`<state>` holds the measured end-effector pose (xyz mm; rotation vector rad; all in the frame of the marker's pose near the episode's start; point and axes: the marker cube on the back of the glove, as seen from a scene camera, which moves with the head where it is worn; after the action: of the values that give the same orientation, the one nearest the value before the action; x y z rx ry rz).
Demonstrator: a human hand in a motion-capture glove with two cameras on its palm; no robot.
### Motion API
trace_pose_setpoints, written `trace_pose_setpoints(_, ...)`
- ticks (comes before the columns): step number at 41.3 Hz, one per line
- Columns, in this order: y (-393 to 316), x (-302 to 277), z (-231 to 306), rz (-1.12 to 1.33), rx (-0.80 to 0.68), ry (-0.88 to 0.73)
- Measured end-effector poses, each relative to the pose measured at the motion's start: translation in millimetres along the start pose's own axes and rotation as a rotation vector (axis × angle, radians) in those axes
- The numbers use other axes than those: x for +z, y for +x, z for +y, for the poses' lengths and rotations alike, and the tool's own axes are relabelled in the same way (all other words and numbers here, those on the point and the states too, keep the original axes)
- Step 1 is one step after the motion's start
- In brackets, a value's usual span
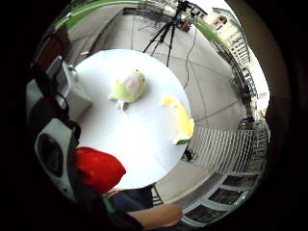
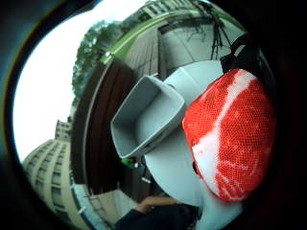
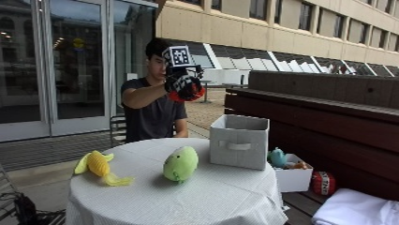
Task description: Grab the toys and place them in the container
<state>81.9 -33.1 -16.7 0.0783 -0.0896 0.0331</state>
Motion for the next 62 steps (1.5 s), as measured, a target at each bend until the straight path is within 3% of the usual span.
trace_pose_setpoints(14,-158,-19,-30,0.02,-0.164,0.032)
trace_pose_setpoints(28,-265,29,-24,0.087,-0.254,0.016)
trace_pose_setpoints(35,-239,56,-50,0.061,-0.279,-0.093)
trace_pose_setpoints(39,-245,61,-31,0.058,-0.287,-0.178)
trace_pose_setpoints(48,-206,19,-34,0.089,-0.28,-0.051)
trace_pose_setpoints(62,-91,-16,-67,0.143,-0.127,-0.021)
